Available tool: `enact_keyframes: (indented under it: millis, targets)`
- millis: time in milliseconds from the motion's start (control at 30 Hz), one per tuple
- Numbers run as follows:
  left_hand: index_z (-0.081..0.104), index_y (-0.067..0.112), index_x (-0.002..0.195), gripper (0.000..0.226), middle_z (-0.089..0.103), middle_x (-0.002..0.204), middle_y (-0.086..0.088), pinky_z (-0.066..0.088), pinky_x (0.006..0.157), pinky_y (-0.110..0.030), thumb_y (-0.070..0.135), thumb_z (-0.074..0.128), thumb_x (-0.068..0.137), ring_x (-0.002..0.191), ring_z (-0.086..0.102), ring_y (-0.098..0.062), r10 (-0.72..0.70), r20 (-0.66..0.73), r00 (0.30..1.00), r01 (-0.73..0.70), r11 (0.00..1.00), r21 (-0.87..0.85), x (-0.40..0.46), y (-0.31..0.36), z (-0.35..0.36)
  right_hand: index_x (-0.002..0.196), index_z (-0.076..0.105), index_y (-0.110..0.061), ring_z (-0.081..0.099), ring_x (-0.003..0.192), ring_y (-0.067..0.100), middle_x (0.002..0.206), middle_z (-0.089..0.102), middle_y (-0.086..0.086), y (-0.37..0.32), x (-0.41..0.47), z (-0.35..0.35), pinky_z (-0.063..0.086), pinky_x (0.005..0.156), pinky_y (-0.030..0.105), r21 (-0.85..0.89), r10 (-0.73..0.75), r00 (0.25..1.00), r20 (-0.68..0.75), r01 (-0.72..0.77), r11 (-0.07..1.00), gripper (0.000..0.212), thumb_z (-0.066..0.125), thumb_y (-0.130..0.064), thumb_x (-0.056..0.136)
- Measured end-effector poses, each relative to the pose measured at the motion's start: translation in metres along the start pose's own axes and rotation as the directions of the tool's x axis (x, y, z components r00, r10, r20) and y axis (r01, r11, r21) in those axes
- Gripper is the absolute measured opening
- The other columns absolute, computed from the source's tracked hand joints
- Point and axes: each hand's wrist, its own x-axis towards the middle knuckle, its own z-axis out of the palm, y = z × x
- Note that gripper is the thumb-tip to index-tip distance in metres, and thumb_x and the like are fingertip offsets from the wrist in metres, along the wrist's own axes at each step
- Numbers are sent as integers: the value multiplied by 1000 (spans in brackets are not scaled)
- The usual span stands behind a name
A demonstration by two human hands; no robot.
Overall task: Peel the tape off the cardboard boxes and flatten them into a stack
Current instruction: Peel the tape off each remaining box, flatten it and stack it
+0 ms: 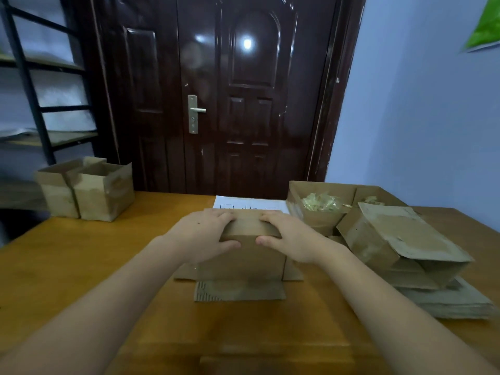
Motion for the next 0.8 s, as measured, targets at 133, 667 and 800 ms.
enact_keyframes:
  millis: [133, 667, 800]
  targets:
    - [41, 33, 150, 76, 55, 145, 10, 43, 108, -35, 74, 57, 89, 129, 52, -14, -3, -113, 994, 5, 1000, 14, -3, 2, -1, 150, 41, -28, 45, 131, 10, 147, 49, -9, -6, -4, -1, 40, 110, 33, -39, 9, 997, -82, -12, 999, 71, 62, -62, 91]
    - [74, 22, 124, 46, 74, 120, 3, 61, 88, -32, 12, 83, 80, 108, 72, -12, 256, -495, 831, -287, 958, 12, -72, 8, 18, 120, 75, -13, 68, 112, 17, 118, 74, 3, -27, -65, 42, 55, 99, 35, -220, -296, 758, -581, 204, 954, 35, 74, -1, 87]
    - [69, 21, 132, 36, 63, 139, -1, 48, 109, -39, 21, 66, 95, 131, 58, -15, 282, -507, 814, -305, 951, 39, -82, 11, 44, 126, 71, -14, 60, 128, 17, 132, 68, 1, -22, -73, 64, 47, 109, 35, -190, -285, 760, -585, 213, 958, 40, 73, 0, 88]
